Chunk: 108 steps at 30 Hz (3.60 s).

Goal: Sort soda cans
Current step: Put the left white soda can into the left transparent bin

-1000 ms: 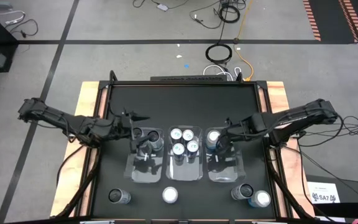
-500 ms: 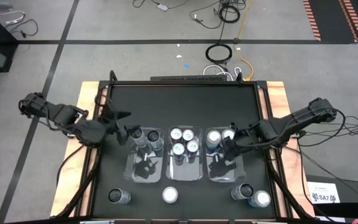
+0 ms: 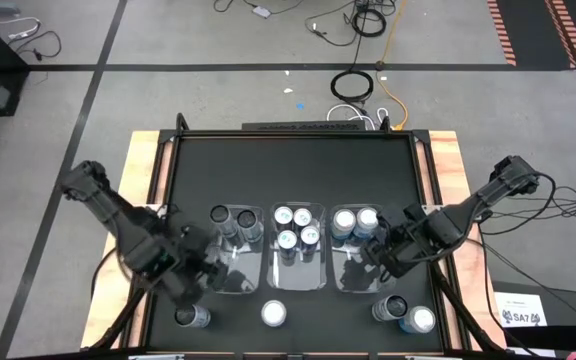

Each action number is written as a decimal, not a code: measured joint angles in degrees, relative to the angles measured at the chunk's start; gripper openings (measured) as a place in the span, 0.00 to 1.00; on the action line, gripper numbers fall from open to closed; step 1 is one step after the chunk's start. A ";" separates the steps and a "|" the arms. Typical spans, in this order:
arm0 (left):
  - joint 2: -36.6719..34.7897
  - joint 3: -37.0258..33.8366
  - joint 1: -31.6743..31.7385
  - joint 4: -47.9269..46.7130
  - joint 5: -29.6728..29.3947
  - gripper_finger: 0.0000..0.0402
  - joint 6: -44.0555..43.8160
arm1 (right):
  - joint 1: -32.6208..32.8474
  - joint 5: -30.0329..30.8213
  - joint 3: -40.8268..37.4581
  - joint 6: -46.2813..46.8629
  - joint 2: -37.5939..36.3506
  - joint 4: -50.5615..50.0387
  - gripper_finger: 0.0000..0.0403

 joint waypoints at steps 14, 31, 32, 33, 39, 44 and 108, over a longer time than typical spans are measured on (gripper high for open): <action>11.65 20.38 -16.38 -19.68 6.32 0.91 -18.50 | 4.13 -0.87 0.00 10.74 0.01 0.38 0.89; 11.75 20.91 -18.57 -16.96 8.62 0.91 -14.94 | 10.65 -6.62 -0.02 20.03 2.90 12.91 0.89; 11.75 20.89 -18.57 -17.02 7.76 0.91 -14.89 | 11.10 -6.60 -0.02 19.47 3.32 12.92 0.89; 11.75 20.89 -18.57 -17.02 6.95 0.91 -14.64 | 11.61 -6.61 -0.02 18.92 3.70 12.91 0.89; 11.75 20.89 -18.20 -14.13 5.93 0.91 -13.73 | 15.78 -6.64 -0.02 17.48 4.97 13.09 0.89; 11.75 20.86 -17.66 -11.60 5.92 0.91 -13.60 | 20.50 -3.67 -0.02 17.97 4.97 13.30 0.89; 24.16 20.47 -15.15 -15.02 18.91 0.91 -13.89 | 23.62 13.08 -0.02 16.44 4.88 17.49 0.89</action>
